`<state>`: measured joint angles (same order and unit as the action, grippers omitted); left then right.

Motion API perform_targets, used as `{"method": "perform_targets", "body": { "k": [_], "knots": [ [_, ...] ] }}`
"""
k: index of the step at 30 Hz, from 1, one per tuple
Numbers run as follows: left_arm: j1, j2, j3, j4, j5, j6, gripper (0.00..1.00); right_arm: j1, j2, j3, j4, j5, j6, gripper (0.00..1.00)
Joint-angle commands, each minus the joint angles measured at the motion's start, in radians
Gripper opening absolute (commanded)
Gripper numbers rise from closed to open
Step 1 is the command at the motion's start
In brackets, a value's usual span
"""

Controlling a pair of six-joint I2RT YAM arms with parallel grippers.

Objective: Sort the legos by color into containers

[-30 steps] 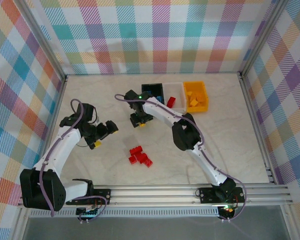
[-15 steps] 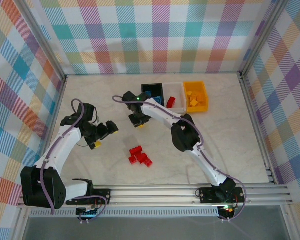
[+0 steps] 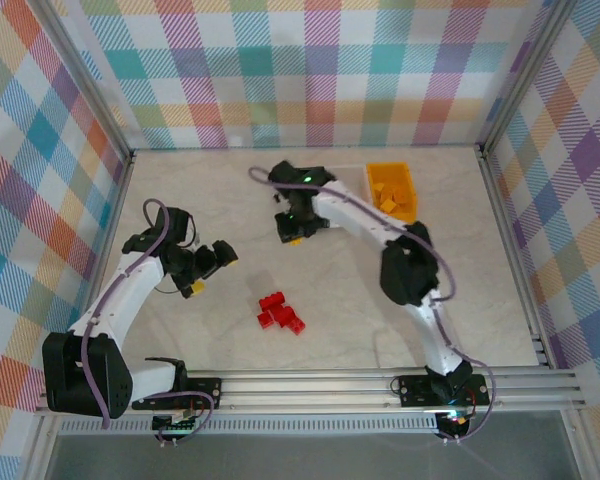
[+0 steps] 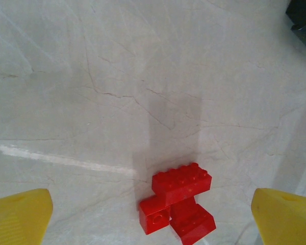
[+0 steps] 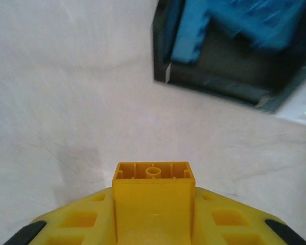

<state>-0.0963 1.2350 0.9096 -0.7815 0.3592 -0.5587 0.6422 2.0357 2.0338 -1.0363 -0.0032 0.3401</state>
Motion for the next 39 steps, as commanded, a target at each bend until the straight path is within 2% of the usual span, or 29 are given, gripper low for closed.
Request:
{"method": "perform_targets", "body": {
  "k": [1, 5, 9, 15, 22, 29, 34, 39],
  "knots": [
    [-0.014, 0.013, 0.026, 0.036, 0.036, -0.007, 1.00, -0.116, -0.075, -0.063, 0.047, -0.058, 0.072, 0.33],
    [-0.071, 0.065, 0.075, 0.034, 0.034, 0.000, 1.00, -0.251, -0.084, -0.094, 0.086, -0.045, 0.098, 0.33],
    [-0.152, 0.110, 0.129, 0.003, 0.011, 0.020, 1.00, -0.374, -0.009, -0.039, 0.087, -0.031, 0.119, 0.33],
    [-0.245, 0.133, 0.180, -0.084, -0.047, 0.072, 1.00, -0.475, 0.145, 0.103, 0.058, -0.012, 0.111, 0.32],
    [-0.252, 0.098, 0.160, -0.122, -0.068, 0.074, 1.00, -0.528, 0.258, 0.194, 0.044, -0.007, 0.099, 0.33],
    [-0.252, 0.093, 0.167, -0.146, -0.079, 0.064, 1.00, -0.536, 0.343, 0.270, 0.030, -0.019, 0.082, 0.36],
    [-0.252, 0.086, 0.164, -0.145, -0.088, 0.056, 1.00, -0.538, 0.398, 0.354, 0.004, -0.033, 0.080, 0.43],
    [-0.252, 0.080, 0.136, -0.120, -0.088, 0.043, 1.00, -0.537, 0.420, 0.432, -0.033, -0.041, 0.072, 0.57]
  ]
}}
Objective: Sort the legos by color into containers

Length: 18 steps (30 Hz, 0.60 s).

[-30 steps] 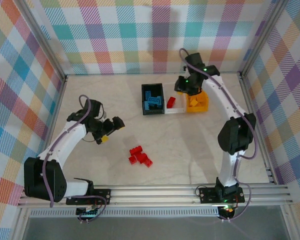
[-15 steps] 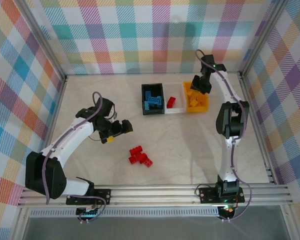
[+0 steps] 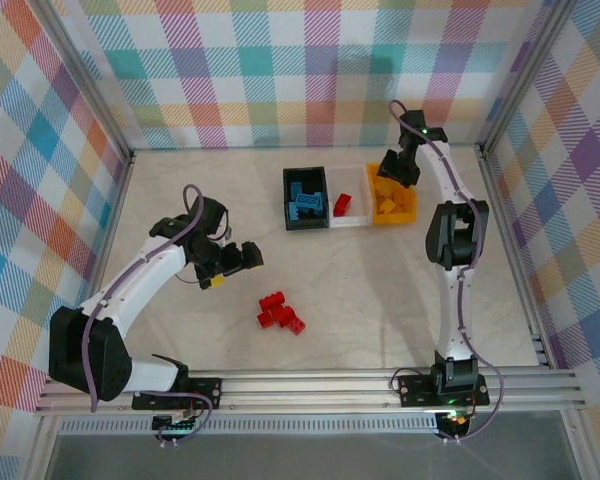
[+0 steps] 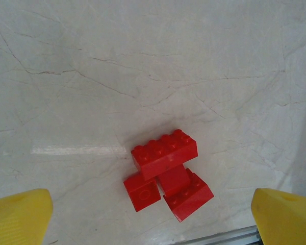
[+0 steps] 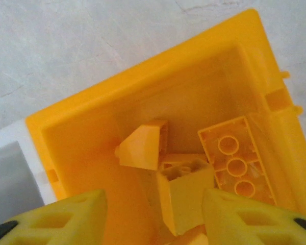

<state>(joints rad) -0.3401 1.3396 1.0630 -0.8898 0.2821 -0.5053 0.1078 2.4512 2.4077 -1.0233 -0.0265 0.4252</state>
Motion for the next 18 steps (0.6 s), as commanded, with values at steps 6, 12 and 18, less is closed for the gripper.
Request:
{"method": "perform_targets", "body": {
  "k": [6, 12, 18],
  "knots": [
    [-0.008, -0.013, -0.042, 0.043, -0.006, -0.024, 1.00, -0.001, -0.055, 0.066, -0.061, -0.052, -0.014, 0.63],
    [-0.008, 0.013, -0.054, 0.100, 0.006, -0.035, 1.00, 0.031, -0.160, 0.003, -0.068, -0.122, -0.033, 0.66],
    [-0.008, 0.021, -0.048, 0.117, 0.008, -0.050, 1.00, 0.112, -0.237, -0.083, -0.108, -0.210, -0.088, 0.69]
  ]
}}
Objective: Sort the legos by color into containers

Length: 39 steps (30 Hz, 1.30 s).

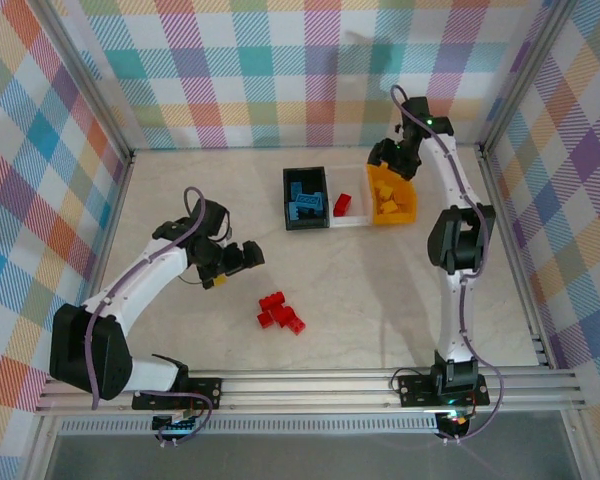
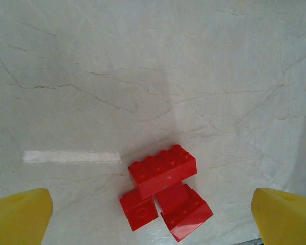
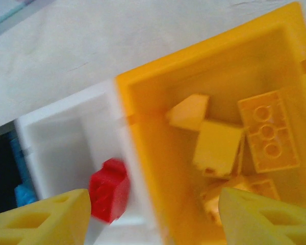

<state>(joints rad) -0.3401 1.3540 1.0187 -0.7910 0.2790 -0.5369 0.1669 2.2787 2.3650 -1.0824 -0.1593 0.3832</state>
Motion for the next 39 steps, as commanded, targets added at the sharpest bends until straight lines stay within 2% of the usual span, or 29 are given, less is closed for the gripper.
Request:
{"method": "perform_targets", "body": {
  "k": [1, 5, 14, 20, 24, 39],
  "knots": [
    [-0.009, 0.006, 0.000, 0.016, 0.009, -0.019, 1.00, 0.071, -0.082, -0.071, -0.041, -0.097, -0.055, 0.69],
    [-0.010, -0.008, 0.001, 0.012, -0.011, -0.026, 1.00, 0.163, -0.132, -0.147, -0.053, -0.147, -0.097, 0.70],
    [-0.004, -0.078, -0.046, -0.025, -0.104, -0.080, 1.00, 0.399, -0.221, -0.429, -0.008, -0.138, -0.156, 0.72],
    [0.078, -0.184, -0.112, -0.048, -0.123, -0.135, 0.99, 0.478, -0.264, -0.605, 0.074, -0.180, -0.145, 0.75],
    [0.123, -0.218, -0.148, -0.038, -0.086, -0.150, 1.00, 0.527, -0.259, -0.645, 0.073, -0.172, -0.174, 0.76],
    [0.150, -0.245, -0.190, -0.034, -0.060, -0.160, 1.00, 0.672, -0.241, -0.694, 0.068, -0.070, -0.283, 0.78]
  ]
}}
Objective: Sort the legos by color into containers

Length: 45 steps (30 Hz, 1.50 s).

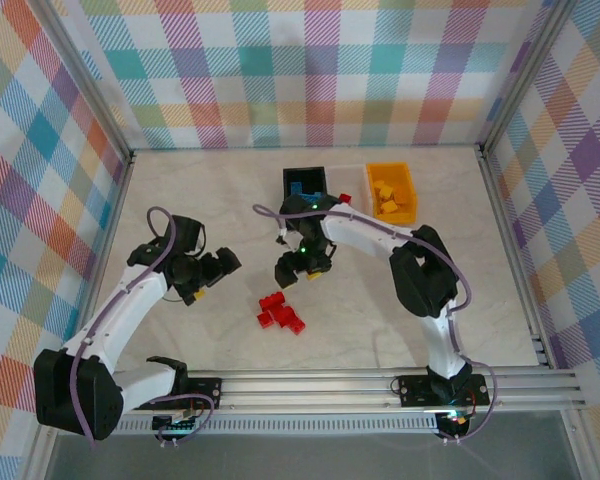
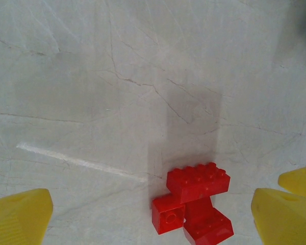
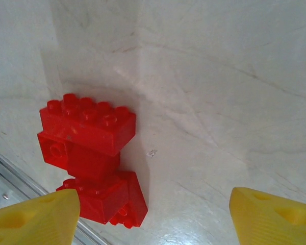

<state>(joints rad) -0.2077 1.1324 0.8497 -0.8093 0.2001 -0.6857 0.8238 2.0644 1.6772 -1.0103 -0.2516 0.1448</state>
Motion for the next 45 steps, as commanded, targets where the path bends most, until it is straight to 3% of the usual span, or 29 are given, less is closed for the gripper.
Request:
{"method": "perform_targets", "body": {
  "k": [1, 8, 14, 29, 45],
  "knots": [
    [0.020, -0.028, -0.026, -0.019, 0.020, -0.012, 1.00, 0.021, -0.022, -0.004, -0.003, 0.022, -0.048, 0.79],
    [0.039, -0.063, -0.061, -0.027, 0.029, -0.018, 1.00, 0.071, -0.021, -0.008, 0.002, 0.003, -0.075, 0.80],
    [0.070, -0.069, -0.092, -0.070, -0.008, -0.029, 1.00, 0.114, -0.031, -0.040, 0.016, 0.007, -0.082, 0.91],
    [0.184, -0.084, -0.152, -0.090, 0.054, 0.011, 1.00, 0.204, 0.018, -0.054, 0.018, 0.101, -0.078, 0.90],
    [0.209, -0.110, -0.177, -0.065, 0.096, 0.002, 1.00, 0.220, 0.102, -0.004, 0.018, 0.234, -0.022, 0.81]
  ]
}}
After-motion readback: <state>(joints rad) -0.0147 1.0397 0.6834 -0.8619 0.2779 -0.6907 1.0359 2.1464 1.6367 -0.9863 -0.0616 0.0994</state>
